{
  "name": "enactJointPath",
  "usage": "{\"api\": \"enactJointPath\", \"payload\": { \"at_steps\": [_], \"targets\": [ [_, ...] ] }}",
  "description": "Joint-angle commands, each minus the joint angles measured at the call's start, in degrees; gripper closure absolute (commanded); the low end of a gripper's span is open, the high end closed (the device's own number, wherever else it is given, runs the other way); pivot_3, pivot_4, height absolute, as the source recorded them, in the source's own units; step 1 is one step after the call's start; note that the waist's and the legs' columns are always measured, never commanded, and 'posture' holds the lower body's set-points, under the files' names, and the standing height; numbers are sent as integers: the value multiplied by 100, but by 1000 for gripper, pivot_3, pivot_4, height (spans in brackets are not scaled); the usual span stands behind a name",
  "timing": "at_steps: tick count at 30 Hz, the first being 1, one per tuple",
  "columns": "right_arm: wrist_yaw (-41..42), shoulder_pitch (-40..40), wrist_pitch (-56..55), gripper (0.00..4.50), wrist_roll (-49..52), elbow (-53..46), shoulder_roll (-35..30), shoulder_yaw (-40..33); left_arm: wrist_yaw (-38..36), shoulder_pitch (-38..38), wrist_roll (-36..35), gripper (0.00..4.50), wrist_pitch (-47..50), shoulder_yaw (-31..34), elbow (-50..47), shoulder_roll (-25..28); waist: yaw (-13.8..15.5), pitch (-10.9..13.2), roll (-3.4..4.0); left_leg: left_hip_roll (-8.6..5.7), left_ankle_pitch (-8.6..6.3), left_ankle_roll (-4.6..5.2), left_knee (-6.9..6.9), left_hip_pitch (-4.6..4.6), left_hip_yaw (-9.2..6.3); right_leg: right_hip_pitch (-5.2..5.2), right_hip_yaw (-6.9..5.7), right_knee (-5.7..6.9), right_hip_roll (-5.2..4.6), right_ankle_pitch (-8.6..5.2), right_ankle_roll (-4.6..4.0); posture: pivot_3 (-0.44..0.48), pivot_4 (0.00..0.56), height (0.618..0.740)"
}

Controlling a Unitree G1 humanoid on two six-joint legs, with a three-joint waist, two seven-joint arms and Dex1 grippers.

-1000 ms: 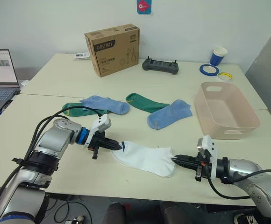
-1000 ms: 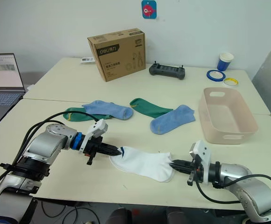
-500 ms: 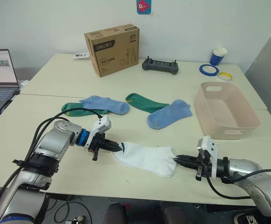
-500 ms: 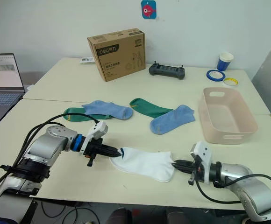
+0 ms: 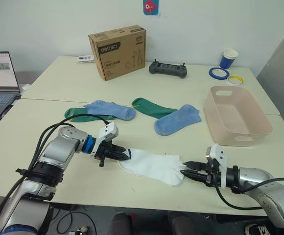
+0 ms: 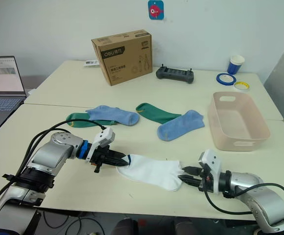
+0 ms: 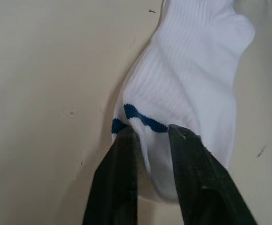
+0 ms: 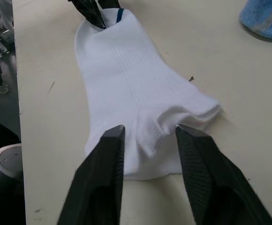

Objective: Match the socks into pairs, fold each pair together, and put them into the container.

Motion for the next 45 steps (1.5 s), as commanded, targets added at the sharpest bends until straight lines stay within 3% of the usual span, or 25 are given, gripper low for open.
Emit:
{"api": "enactJointPath", "payload": {
  "at_steps": [1,2,6,11,12,15,20,21,22,23,33,38,44,45],
  "targets": [
    [30,17,-71,1723,71,-410,-211,-323,50,-41,-98,1914,-109,380,-109,192,0,0,0,0,0,0,0,0,0,0,0,0,0,0,0,0,150,740],
    [7,7,-4,1723,191,-532,-253,-470,31,-54,-245,1635,-137,556,-138,199,0,0,0,0,0,0,0,-1,1,0,1,0,0,0,0,0,150,740],
    [-121,-164,28,1723,324,-823,-245,-633,-38,-76,-573,1635,63,847,-297,163,-1,0,0,0,0,0,0,0,-1,0,-1,0,0,0,0,0,150,740],
    [-189,-715,-66,1723,105,-943,24,62,-39,122,-691,1635,-45,750,-926,-71,-5,0,0,0,0,0,0,1,-1,1,0,1,0,1,1,0,150,740],
    [-143,-799,-240,1901,-148,-781,48,326,87,148,-676,1616,-152,721,-1046,-227,-2,0,0,0,0,0,0,0,-1,1,0,0,0,1,1,0,150,740],
    [-64,-1039,-896,2663,-949,-101,174,1058,13,425,-373,2213,-918,372,-1372,-421,6,0,0,0,0,0,1,-1,2,1,1,-3,0,0,0,0,150,740],
    [-7,-1136,-1500,4419,-1647,555,334,1578,105,593,120,3764,-1867,84,-895,-492,6,0,-1,0,0,0,0,0,3,-2,2,0,0,1,-1,0,150,740],
    [1,-1106,-1532,4500,-1707,617,326,1600,199,571,251,4082,-2049,53,-728,-507,6,0,0,0,0,0,0,0,1,-3,1,1,0,1,-1,0,150,740],
    [29,-1068,-1587,4500,-1747,667,305,1599,273,539,339,4422,-2166,41,-584,-526,7,0,-1,0,1,1,1,1,2,-2,1,1,0,1,-1,0,150,740],
    [51,-1014,-1643,4500,-1793,712,270,1590,332,511,392,4467,-2228,41,-456,-545,7,0,-1,0,1,1,1,1,3,-2,2,1,0,1,-1,0,150,740],
    [321,-345,-1868,4500,-1832,607,-225,1117,261,475,653,4467,-2760,76,315,-322,12,-9,2,0,1,1,1,7,3,6,1,1,0,1,0,0,150,740],
    [437,-124,-1694,4500,-1489,319,-367,739,203,393,433,4467,-2609,211,300,-337,7,-11,5,0,1,1,4,11,4,12,2,2,0,3,2,0,150,740],
    [232,-166,-589,4500,-324,-381,-216,-20,200,264,-235,4467,-1430,602,-75,-322,-1,-10,5,1,1,2,2,7,0,7,0,5,0,3,2,0,150,740],
    [173,-133,-454,4320,-203,-437,-236,-177,209,215,-279,4491,-1281,671,-57,-272,-1,-10,5,1,1,1,2,6,-1,7,-1,4,1,3,2,0,150,740]
  ]
}}
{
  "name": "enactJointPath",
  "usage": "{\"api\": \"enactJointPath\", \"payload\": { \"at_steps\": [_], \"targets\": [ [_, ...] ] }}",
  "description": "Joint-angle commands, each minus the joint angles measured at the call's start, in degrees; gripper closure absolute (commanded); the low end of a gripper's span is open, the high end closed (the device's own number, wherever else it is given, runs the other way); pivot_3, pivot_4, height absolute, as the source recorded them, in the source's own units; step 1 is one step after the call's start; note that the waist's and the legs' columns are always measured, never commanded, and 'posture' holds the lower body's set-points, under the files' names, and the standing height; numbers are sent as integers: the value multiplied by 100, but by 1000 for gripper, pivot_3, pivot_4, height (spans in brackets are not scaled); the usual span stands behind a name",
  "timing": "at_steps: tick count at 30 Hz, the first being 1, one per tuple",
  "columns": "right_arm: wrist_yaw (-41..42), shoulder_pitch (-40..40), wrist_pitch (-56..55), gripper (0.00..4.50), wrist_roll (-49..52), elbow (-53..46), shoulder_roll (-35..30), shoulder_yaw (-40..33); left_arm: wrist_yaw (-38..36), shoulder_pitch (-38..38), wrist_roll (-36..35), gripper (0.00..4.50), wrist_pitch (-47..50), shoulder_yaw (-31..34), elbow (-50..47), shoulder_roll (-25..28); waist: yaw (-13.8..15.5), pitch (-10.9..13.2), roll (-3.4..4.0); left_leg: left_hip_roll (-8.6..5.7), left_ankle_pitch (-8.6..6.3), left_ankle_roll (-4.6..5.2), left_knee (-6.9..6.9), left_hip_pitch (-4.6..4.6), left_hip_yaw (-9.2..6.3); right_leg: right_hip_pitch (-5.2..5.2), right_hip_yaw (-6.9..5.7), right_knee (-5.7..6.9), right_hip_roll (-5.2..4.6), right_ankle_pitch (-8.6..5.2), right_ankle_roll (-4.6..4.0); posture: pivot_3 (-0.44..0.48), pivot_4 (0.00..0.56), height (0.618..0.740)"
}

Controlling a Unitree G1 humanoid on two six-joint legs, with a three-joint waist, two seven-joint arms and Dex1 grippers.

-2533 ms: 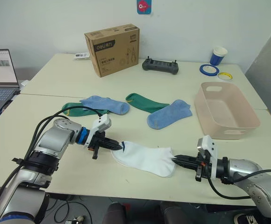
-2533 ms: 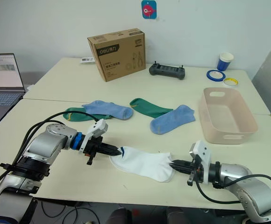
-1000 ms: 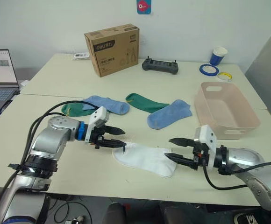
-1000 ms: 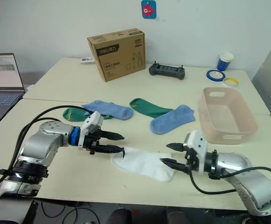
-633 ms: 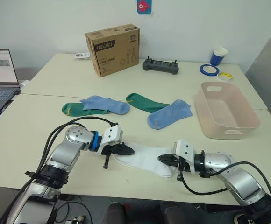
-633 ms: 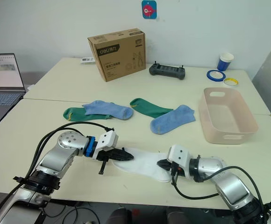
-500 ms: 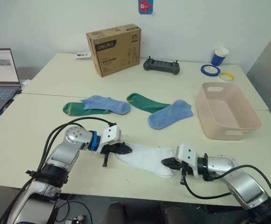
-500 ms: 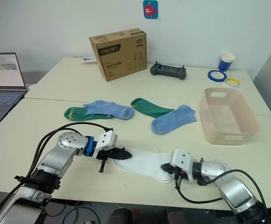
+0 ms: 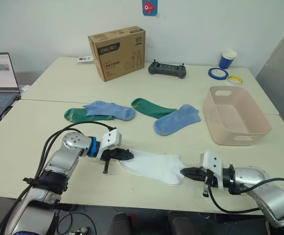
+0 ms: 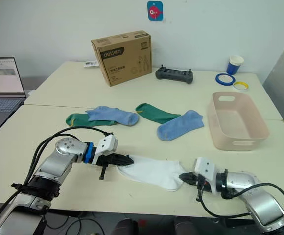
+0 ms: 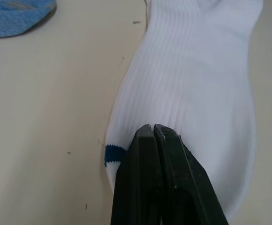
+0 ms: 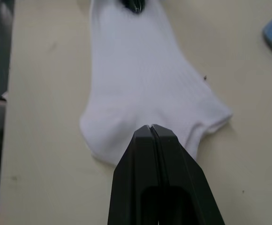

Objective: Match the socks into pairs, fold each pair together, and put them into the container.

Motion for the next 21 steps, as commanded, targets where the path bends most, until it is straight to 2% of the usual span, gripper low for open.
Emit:
{"api": "enactJointPath", "payload": {
  "at_steps": [1,2,4,9,12,21],
  "targets": [
    [-150,135,414,4092,484,-338,-62,-623,119,-243,-305,4500,531,443,-98,189,1,0,0,0,0,0,0,0,0,1,0,-1,0,0,0,0,150,740],
    [-200,252,465,3909,521,-346,-95,-781,144,-285,-368,4310,694,562,-20,262,1,0,0,-1,0,0,1,0,0,1,0,-1,0,0,0,0,150,740],
    [-310,397,535,3246,520,-347,-102,-906,120,-209,-405,3910,804,646,-24,372,1,0,-1,0,0,0,0,-1,-1,0,-1,-1,0,-1,0,0,150,740],
    [-595,395,796,1557,544,-352,117,-712,276,125,-291,2370,1049,533,-404,372,-6,0,0,-1,0,0,-2,1,3,-1,4,-2,-1,-1,-1,0,150,740],
    [-684,358,946,1557,537,-309,250,-557,287,221,-480,2370,1718,473,-711,390,-4,0,0,0,0,0,-2,0,0,-3,1,-1,-1,-1,-1,0,150,740],
    [-859,327,1256,1557,427,-250,367,-206,542,592,-163,2370,1776,227,-915,434,-1,0,0,0,0,0,-3,-1,2,-7,2,-2,-1,-2,-2,0,150,740]
  ]
}}
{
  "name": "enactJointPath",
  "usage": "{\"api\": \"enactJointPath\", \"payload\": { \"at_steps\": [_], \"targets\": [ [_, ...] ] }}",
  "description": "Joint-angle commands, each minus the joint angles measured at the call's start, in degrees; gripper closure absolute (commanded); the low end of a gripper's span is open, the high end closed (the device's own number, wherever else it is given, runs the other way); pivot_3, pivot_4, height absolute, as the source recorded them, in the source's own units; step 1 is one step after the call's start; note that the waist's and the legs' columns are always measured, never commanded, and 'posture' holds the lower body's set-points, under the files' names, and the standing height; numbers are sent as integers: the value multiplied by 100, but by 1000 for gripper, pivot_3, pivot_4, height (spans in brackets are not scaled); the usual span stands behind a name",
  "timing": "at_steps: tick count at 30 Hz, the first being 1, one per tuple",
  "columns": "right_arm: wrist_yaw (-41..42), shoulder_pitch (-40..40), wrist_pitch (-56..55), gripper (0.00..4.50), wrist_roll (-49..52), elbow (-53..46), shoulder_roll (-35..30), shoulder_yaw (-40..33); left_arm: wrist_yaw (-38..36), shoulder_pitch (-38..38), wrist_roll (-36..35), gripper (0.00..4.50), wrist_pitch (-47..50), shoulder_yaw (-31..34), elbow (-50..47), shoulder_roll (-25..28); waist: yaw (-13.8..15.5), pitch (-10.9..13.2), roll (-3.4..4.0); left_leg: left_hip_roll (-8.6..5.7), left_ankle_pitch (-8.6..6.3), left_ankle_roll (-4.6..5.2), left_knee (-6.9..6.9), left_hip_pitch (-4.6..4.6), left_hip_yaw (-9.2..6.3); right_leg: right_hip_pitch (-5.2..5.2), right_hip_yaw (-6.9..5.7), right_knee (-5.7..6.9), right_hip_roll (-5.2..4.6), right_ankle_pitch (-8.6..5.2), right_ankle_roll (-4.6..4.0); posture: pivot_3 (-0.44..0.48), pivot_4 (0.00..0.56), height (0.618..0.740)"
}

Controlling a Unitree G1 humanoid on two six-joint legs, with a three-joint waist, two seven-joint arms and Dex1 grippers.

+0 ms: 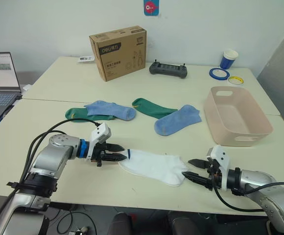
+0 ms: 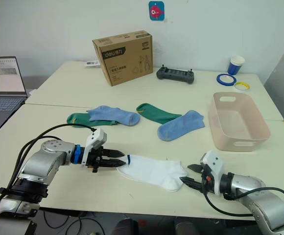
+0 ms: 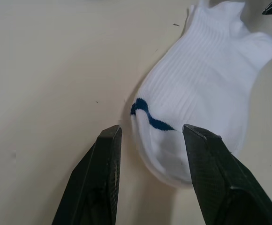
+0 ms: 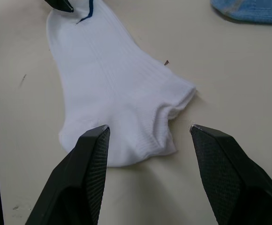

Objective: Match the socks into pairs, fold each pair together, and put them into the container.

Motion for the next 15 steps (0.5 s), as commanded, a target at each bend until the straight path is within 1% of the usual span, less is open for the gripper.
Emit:
{"api": "enactJointPath", "payload": {
  "at_steps": [1,4,7,9,10,12,13,15],
  "targets": [
    [-23,-63,44,1557,45,-155,42,104,30,77,45,2370,24,-79,-264,62,1,0,0,0,0,0,0,1,-1,0,0,0,0,0,0,0,150,740],
    [-73,-179,105,1557,47,-105,116,199,-57,169,73,2370,-86,-108,-335,127,0,0,1,0,0,0,0,1,1,1,2,0,0,0,0,0,150,740],
    [-58,-194,10,1521,11,-39,185,269,-43,298,61,2944,-96,-71,-423,166,-3,0,1,0,0,0,0,2,2,0,3,0,0,0,0,0,150,740],
    [-44,-264,3,1932,74,-10,253,264,-48,288,28,3541,-50,-57,-432,166,-1,0,1,0,0,0,-2,2,0,0,1,0,0,-2,-3,0,150,740],
    [-35,-303,21,2218,103,-11,274,254,-45,270,5,3938,-15,-46,-450,160,-1,0,1,0,0,0,-2,1,1,-1,0,0,0,-2,-4,0,150,740],
    [-39,-342,54,2740,115,-8,295,230,-43,264,-59,4394,81,-10,-508,157,0,0,0,0,0,0,-2,1,2,0,1,0,0,-2,-4,0,150,740],
    [-37,-345,22,3043,77,11,290,233,-44,274,-69,4500,97,-2,-525,165,0,0,1,0,0,0,-1,1,2,0,2,0,0,-2,-4,0,150,740],
    [-14,-329,-16,3781,63,51,274,200,-71,321,-107,4500,138,12,-615,198,0,0,0,0,0,0,-1,1,2,0,2,0,0,-2,-3,0,150,740]
  ]
}}
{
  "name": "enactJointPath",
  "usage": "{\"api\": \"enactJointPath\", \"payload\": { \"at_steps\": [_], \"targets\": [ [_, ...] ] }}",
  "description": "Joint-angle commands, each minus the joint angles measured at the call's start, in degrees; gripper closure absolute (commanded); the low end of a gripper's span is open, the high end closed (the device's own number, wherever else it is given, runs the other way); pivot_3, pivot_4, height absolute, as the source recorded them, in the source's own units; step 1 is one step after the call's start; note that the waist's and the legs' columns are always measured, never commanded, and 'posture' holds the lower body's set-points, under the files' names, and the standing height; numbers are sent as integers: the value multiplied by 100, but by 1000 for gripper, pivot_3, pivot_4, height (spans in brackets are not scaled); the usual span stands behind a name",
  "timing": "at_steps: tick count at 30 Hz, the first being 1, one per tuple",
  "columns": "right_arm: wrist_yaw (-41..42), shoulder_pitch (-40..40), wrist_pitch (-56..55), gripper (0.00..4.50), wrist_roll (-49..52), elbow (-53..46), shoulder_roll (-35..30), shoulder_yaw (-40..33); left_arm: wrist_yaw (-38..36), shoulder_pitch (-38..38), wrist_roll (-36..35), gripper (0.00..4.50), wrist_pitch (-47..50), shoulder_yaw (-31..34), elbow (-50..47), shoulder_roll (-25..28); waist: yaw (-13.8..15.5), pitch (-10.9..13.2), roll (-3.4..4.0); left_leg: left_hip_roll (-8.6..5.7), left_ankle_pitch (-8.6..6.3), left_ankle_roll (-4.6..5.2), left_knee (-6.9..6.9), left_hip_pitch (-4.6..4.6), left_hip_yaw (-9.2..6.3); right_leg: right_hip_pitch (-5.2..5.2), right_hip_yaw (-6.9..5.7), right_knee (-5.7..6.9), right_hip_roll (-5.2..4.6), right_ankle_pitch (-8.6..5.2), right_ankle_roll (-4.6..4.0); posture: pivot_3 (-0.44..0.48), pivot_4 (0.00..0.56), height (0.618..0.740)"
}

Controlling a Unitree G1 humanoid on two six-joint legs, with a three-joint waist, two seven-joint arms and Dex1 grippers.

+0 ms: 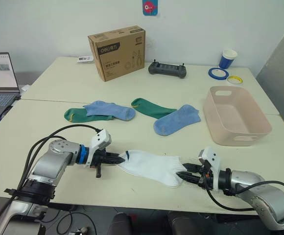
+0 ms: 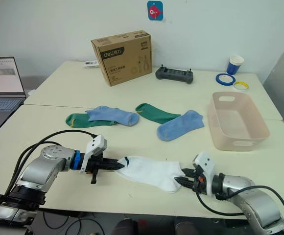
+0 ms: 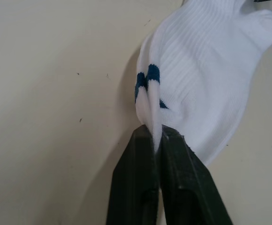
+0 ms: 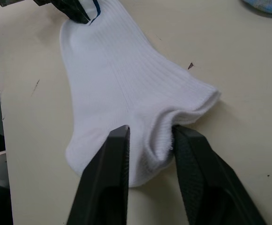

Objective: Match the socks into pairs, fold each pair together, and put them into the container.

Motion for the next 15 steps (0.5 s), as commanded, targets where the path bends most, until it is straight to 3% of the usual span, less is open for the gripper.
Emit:
{"api": "enactJointPath", "payload": {
  "at_steps": [1,2,15],
  "targets": [
    [53,-23,-110,4143,71,-22,-23,-152,-63,90,-193,4500,233,47,-359,113,0,0,0,0,0,0,0,0,0,0,-1,0,0,0,0,0,150,740],
    [83,2,-82,4467,121,-35,-46,-197,-63,122,-285,4500,387,51,-522,120,0,0,0,0,0,0,-1,0,0,0,0,0,0,0,0,0,150,740],
    [720,-245,278,4467,624,300,-662,-737,516,39,-1024,4500,2174,54,-1252,-95,-1,1,0,-1,0,0,1,-1,-2,0,-1,0,0,1,2,0,150,740]
  ]
}}
